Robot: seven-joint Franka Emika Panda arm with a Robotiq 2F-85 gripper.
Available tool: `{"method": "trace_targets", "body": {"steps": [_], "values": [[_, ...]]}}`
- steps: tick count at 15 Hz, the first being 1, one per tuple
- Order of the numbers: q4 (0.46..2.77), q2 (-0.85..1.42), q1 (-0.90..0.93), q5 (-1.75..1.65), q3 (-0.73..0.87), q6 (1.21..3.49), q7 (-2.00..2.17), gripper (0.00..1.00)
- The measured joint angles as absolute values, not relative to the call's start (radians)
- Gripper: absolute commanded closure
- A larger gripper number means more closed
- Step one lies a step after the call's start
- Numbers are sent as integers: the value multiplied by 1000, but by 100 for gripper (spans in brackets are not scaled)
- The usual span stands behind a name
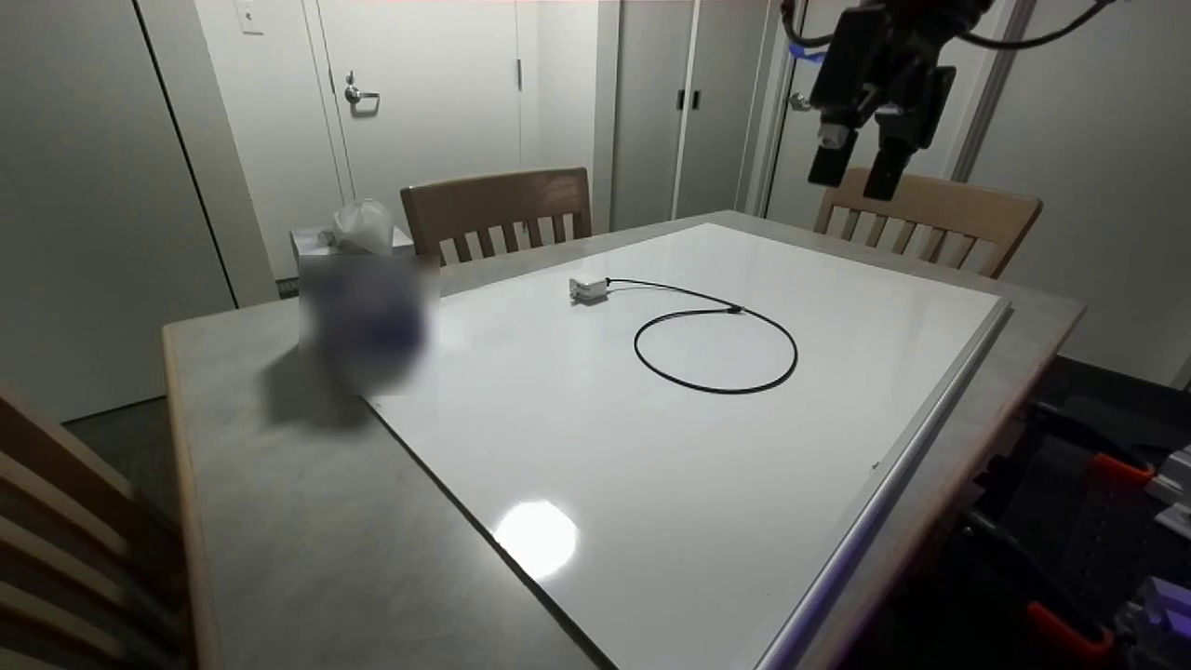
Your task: Unwind the charger cable and stretch it along the board
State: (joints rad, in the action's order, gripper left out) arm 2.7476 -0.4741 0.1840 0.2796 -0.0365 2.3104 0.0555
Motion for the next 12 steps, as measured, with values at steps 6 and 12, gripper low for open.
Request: {"method": "trace_targets", "body": {"steps": [6, 12], "values": [[2673, -318, 135, 206, -41, 2377, 74, 0], [2626, -230, 121, 211, -40, 2501, 83, 0]]}}
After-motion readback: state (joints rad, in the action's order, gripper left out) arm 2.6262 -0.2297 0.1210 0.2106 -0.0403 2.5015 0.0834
